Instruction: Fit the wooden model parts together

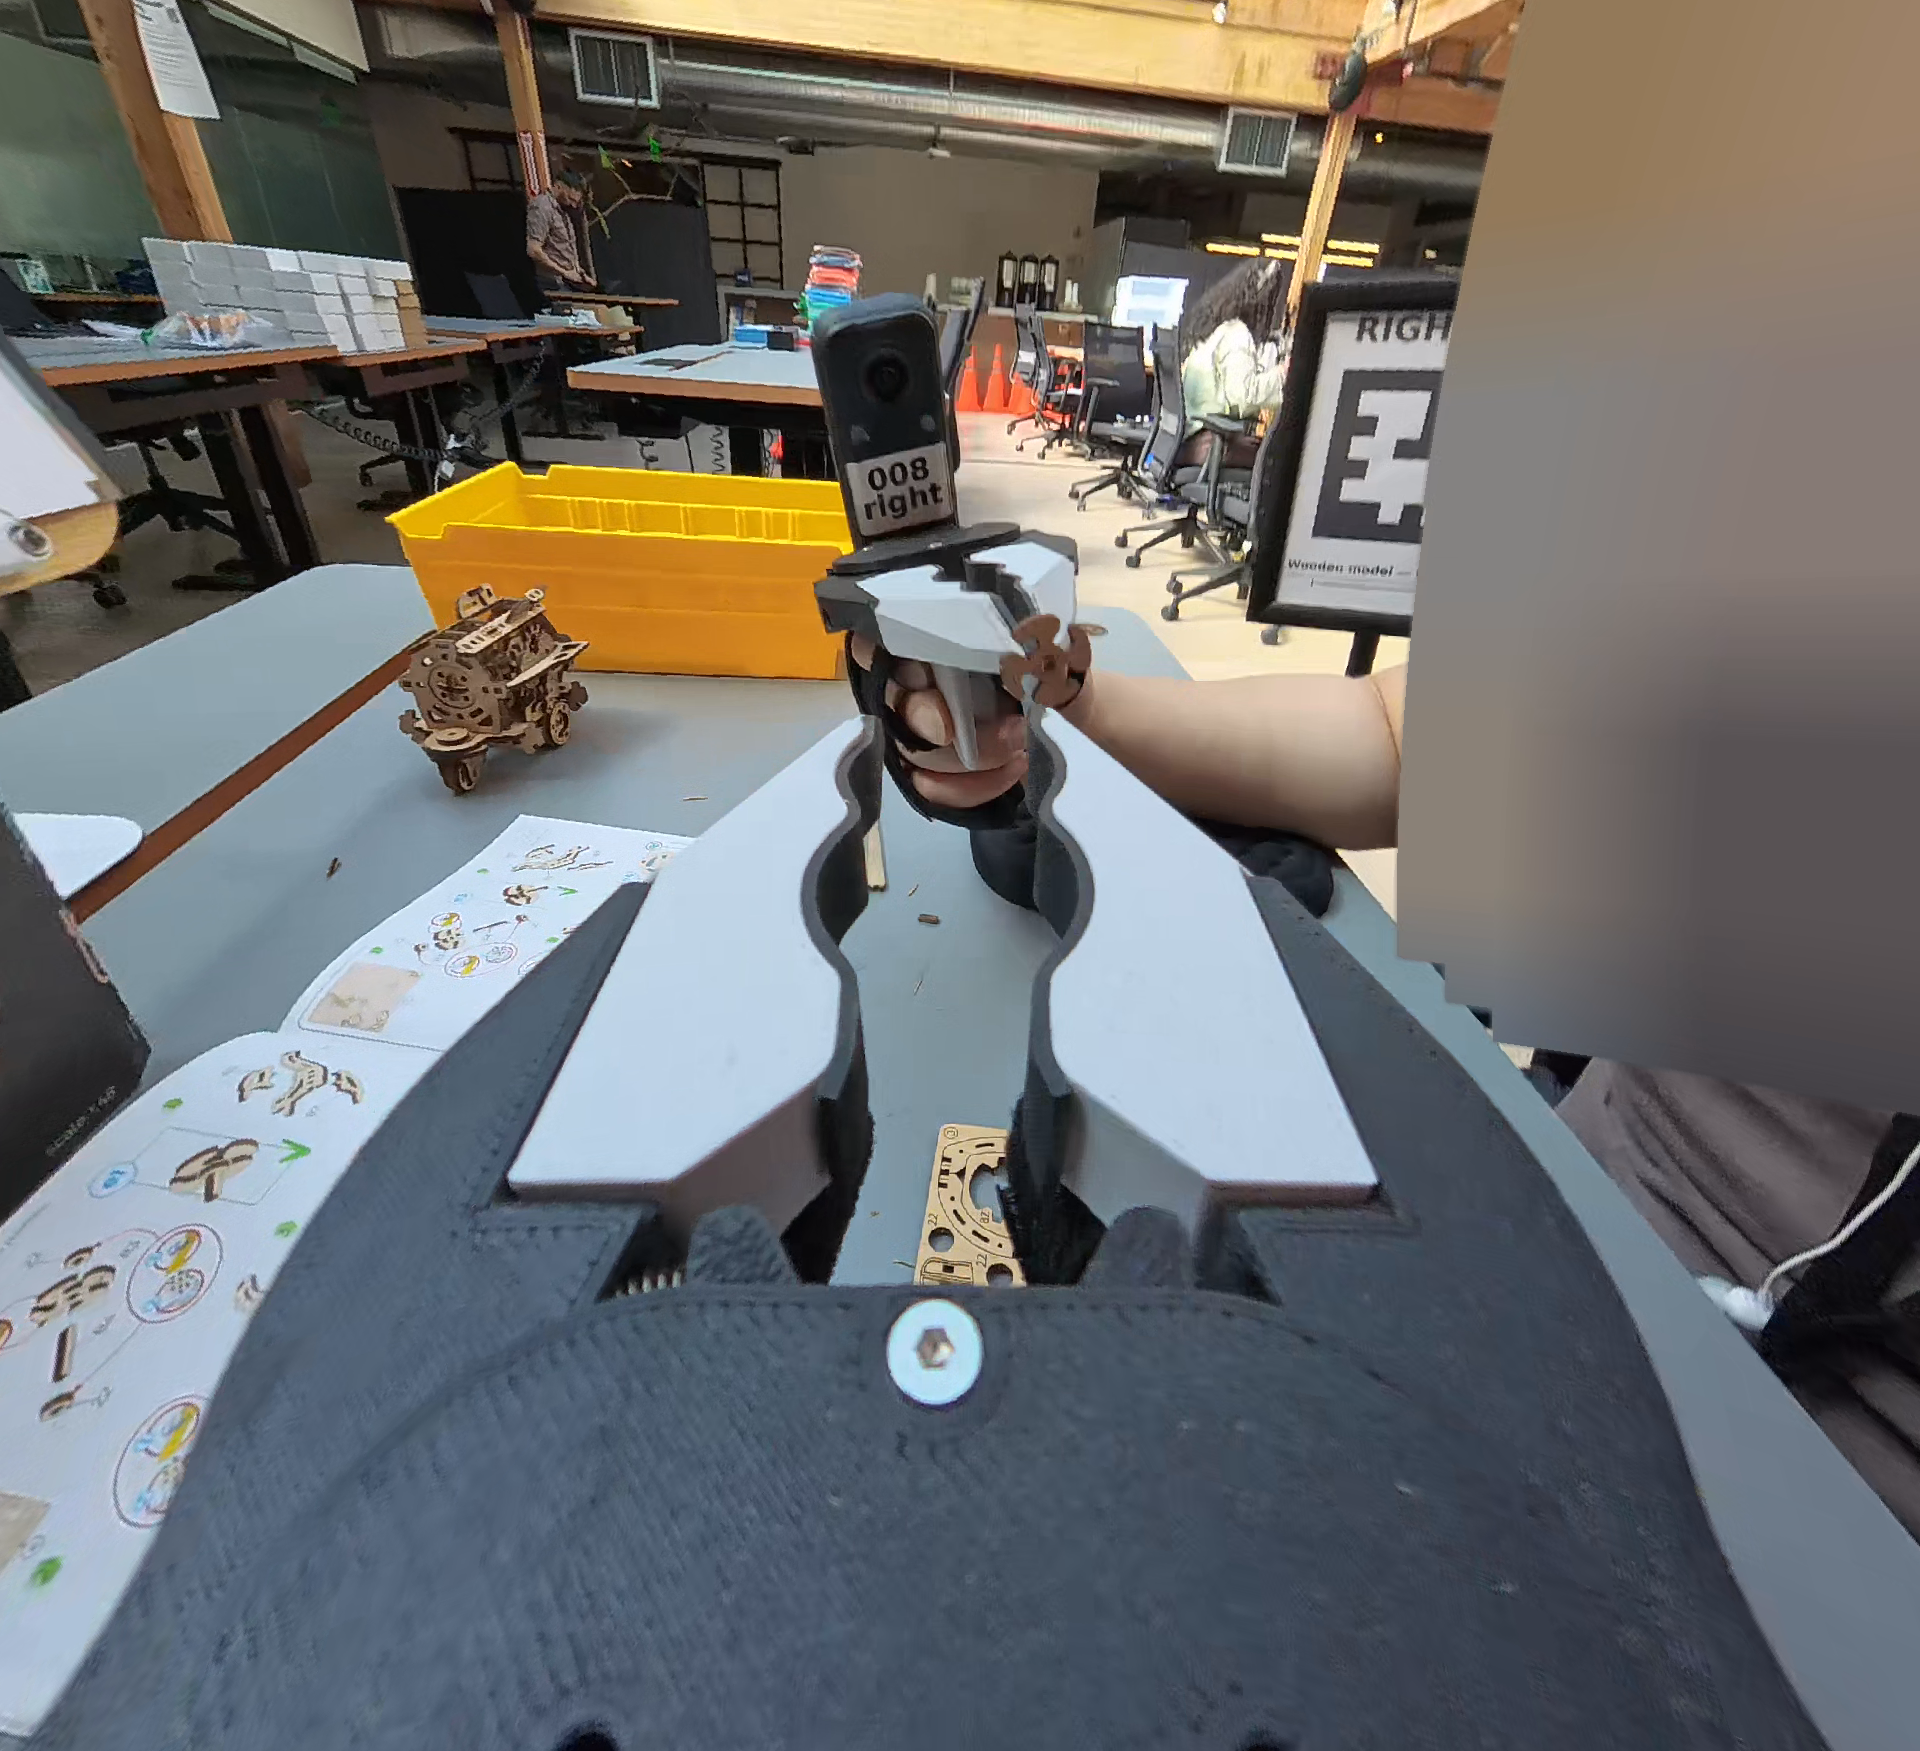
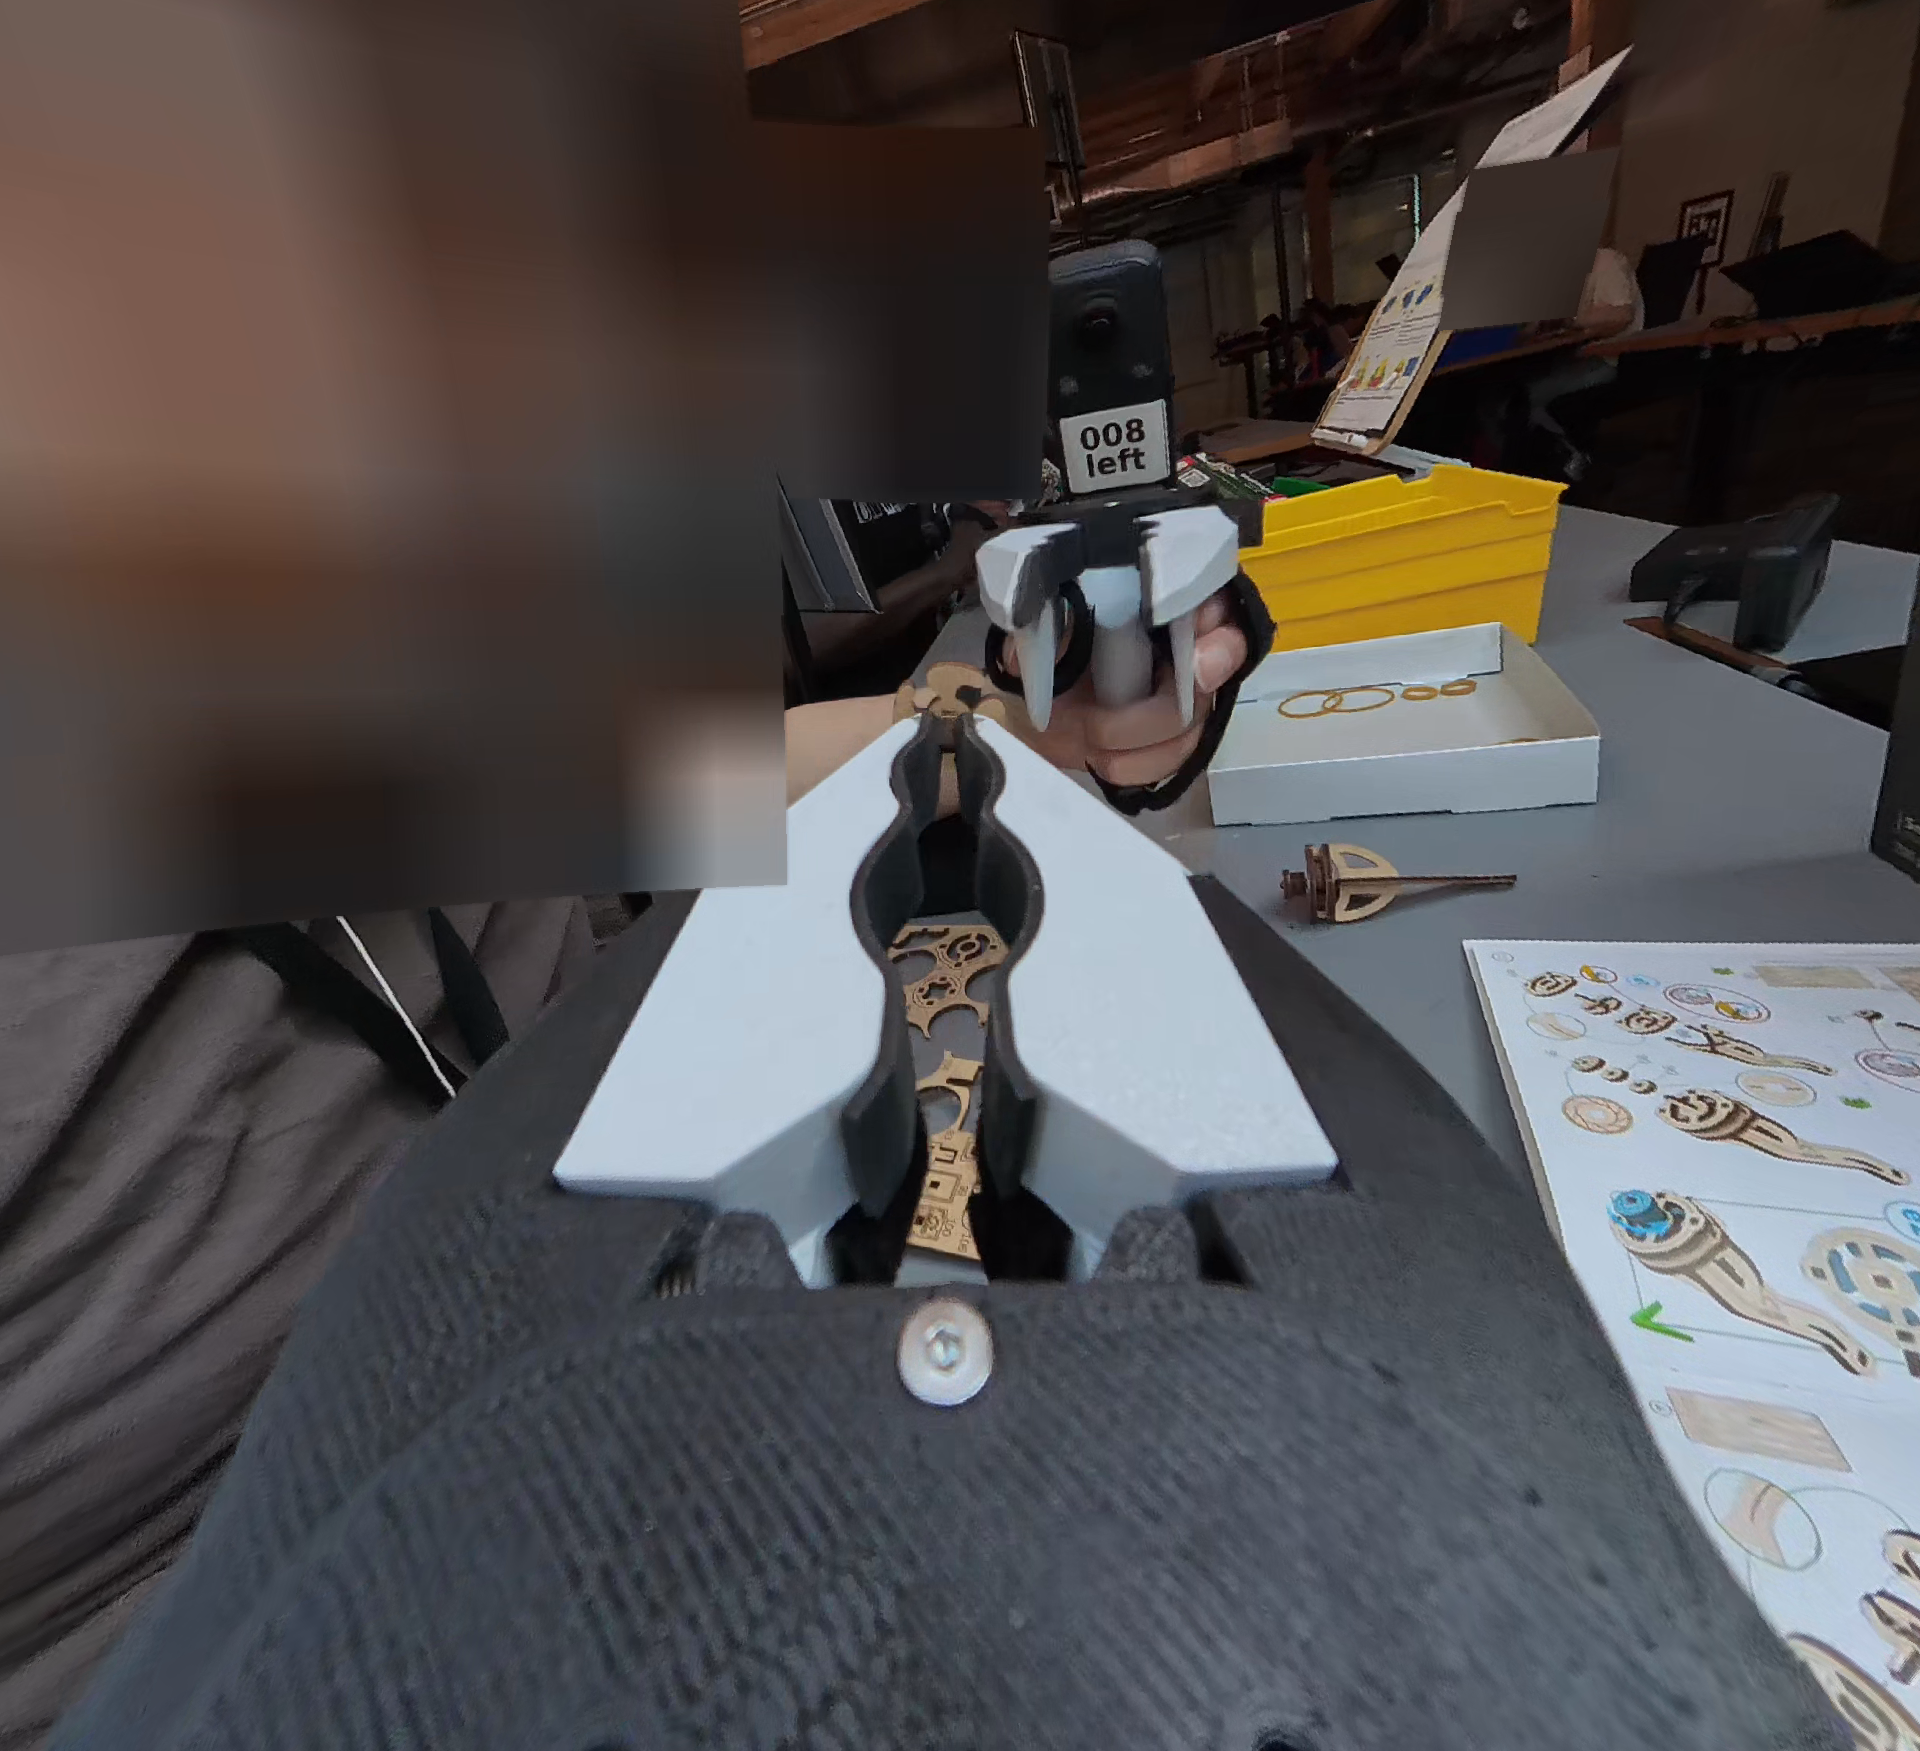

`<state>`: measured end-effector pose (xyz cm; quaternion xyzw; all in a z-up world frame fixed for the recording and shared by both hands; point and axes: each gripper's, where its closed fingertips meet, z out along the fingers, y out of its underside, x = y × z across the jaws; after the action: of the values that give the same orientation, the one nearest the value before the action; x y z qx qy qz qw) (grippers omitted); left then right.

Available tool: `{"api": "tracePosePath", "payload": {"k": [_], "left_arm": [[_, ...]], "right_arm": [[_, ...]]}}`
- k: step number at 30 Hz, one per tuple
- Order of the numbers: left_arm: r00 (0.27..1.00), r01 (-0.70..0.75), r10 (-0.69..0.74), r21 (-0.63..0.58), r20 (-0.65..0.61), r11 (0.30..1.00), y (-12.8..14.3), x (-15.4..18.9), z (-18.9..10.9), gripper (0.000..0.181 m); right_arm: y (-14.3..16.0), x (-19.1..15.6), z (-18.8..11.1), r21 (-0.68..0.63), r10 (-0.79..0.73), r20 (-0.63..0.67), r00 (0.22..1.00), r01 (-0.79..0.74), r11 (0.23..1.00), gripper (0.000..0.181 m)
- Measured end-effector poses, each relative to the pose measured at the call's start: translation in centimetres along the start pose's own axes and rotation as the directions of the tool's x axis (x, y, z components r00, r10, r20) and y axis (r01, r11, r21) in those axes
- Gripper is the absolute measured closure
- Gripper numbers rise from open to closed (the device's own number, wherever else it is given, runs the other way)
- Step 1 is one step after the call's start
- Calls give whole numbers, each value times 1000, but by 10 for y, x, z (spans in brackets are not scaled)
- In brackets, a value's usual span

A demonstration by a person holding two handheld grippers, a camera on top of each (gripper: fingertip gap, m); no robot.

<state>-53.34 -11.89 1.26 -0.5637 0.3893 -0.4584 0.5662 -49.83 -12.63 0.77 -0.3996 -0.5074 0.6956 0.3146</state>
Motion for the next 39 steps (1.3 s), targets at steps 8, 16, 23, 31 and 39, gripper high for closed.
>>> {"api": "tracePosePath", "payload": {"k": [8,16,23,31,39], "left_arm": [[978,138,-167,211,128,968,-12,-51,-37,156],[972,159,-189,196,143,968,-2,-58,-33,157],[971,157,-176,122,160,980,15,-59,-21,150],[973,159,-173,104,150,982,19,-58,-18,152],[972,166,-179,96,152,981,22,-60,-18,152]], "right_arm": [[19,21,-9,-33,146,40,989,-144,989,180],[45,36,-6,-224,8,-58,998,-21,974,180],[91,70,-26,-622,-25,-74,997,-26,783,179],[127,101,-48,-904,-224,-13,974,84,419,179],[129,98,-43,-956,-247,65,967,131,263,179]]}}
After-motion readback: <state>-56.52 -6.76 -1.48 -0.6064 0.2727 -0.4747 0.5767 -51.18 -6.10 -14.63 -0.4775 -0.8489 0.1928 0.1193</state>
